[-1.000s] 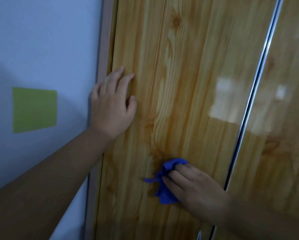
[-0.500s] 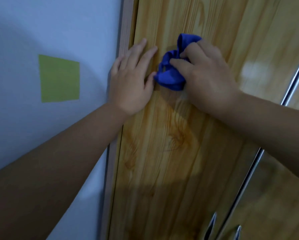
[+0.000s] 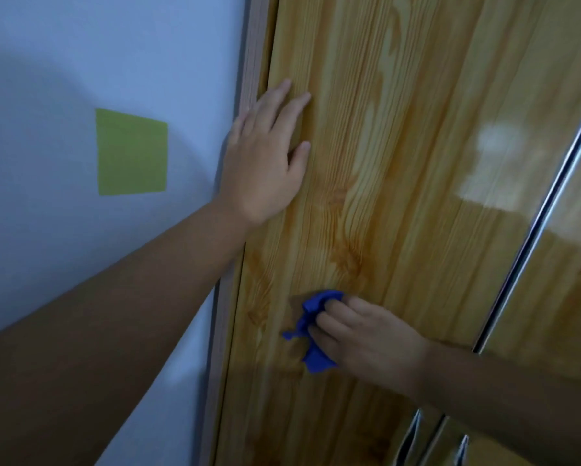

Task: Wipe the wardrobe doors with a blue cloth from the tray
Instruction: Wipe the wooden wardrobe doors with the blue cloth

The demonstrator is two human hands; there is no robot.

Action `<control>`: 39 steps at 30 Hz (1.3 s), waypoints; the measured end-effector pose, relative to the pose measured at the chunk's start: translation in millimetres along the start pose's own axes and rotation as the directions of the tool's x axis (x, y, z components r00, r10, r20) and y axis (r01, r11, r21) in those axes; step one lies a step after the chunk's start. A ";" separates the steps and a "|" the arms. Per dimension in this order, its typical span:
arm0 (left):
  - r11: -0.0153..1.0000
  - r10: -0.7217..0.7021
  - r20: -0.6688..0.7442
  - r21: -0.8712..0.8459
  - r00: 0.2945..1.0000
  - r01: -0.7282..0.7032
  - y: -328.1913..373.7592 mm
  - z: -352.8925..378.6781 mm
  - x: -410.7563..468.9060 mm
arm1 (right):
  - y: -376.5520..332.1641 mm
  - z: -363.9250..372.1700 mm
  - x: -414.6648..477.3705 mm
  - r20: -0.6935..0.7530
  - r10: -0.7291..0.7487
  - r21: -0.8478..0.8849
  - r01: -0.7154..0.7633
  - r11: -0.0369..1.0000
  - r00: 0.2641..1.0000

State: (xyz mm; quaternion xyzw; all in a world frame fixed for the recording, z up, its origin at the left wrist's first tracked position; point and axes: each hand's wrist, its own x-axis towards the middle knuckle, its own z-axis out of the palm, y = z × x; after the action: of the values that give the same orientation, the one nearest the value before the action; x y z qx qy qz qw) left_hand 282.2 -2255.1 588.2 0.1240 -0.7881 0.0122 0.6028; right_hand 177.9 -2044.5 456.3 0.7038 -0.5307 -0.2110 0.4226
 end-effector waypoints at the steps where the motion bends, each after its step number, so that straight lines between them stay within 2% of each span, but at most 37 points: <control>1: 0.999 -0.011 0.002 -0.037 1.000 0.011 -0.9 -1.2 -3.4 | 15.9 -12.1 4.9 -0.024 0.012 -0.015 -0.013 1.000 1.000; 4: 0.994 -0.051 -0.051 -0.102 0.997 0.046 -4.4 -1.1 -34.4 | 82.9 -58.3 28.2 -0.161 0.168 -0.062 -0.179 0.982 0.973; 6: 0.994 -0.069 -0.086 -0.091 0.994 0.061 -6.4 5.8 -66.0 | 133.0 -88.1 44.9 -0.254 0.294 -0.123 -0.332 0.935 0.921; 8: 0.987 -0.146 -0.056 -0.079 0.988 0.141 -6.9 15.1 -96.4 | 173.2 -111.2 59.9 -0.324 0.388 -0.151 -0.452 0.879 0.863; 12: 0.973 -0.213 -0.002 -0.093 0.977 0.212 -8.0 33.9 -138.4 | 188.9 -121.1 83.4 -0.396 0.529 -0.090 -0.604 0.792 0.751; 14: 0.963 -0.242 0.032 -0.115 0.970 0.244 -8.8 39.9 -148.4 | 161.2 -104.1 84.3 -0.374 0.538 -0.074 -0.603 0.794 0.755; 17: 0.967 -0.233 0.059 -0.091 0.971 0.238 -13.9 46.3 -153.6 | 90.6 -61.1 66.1 -0.307 0.476 -0.002 -0.500 0.866 0.824; 19: 0.973 -0.209 0.049 -0.093 0.977 0.213 -16.4 48.4 -153.4 | 34.5 -30.6 43.0 -0.201 0.453 0.098 -0.442 0.892 0.869; 22: 0.974 -0.199 0.035 -0.099 0.979 0.202 -18.1 50.1 -153.8 | -42.4 15.1 3.7 -0.073 0.307 0.115 -0.298 0.948 0.949; 26: 0.974 -0.203 0.043 -0.094 0.978 0.206 -18.2 48.9 -153.0 | -68.8 35.7 -22.6 -0.014 0.190 0.142 -0.186 0.972 0.982; 30: 0.977 -0.201 0.068 -0.057 0.977 0.205 -15.7 47.2 -153.1 | -65.6 23.0 -21.8 -0.088 0.179 0.134 -0.167 0.977 0.980; 33: 0.972 -0.209 0.047 -0.102 0.977 0.213 -7.1 41.1 -150.7 | -62.0 7.2 -29.8 -0.063 0.239 0.203 -0.222 0.954 0.969; 35: 0.987 -0.111 0.026 -0.118 0.993 0.114 7.5 37.5 -142.9 | -52.8 -9.5 -39.2 -0.059 0.289 0.199 -0.273 0.941 0.955; 37: 0.988 0.027 0.037 -0.154 0.999 -0.021 28.8 35.7 -127.7 | -34.8 -31.7 -52.1 -0.113 0.359 0.166 -0.339 0.926 0.926; 38: 0.980 0.090 0.043 -0.183 0.995 -0.081 40.3 34.9 -117.2 | -24.4 -42.3 -58.5 -0.179 0.407 0.139 -0.386 0.912 0.896; 39: 0.971 0.145 0.039 -0.198 0.989 -0.135 53.0 34.4 -105.6 | -15.8 -52.5 -65.9 -0.229 0.483 0.190 -0.447 0.874 0.845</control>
State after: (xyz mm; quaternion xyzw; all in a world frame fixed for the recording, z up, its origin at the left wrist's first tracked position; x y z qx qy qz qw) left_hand 264.1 -2190.4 485.1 0.0087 -0.8081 -0.0258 0.5884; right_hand 203.1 -1962.8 462.5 0.6017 -0.6357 0.0302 0.4825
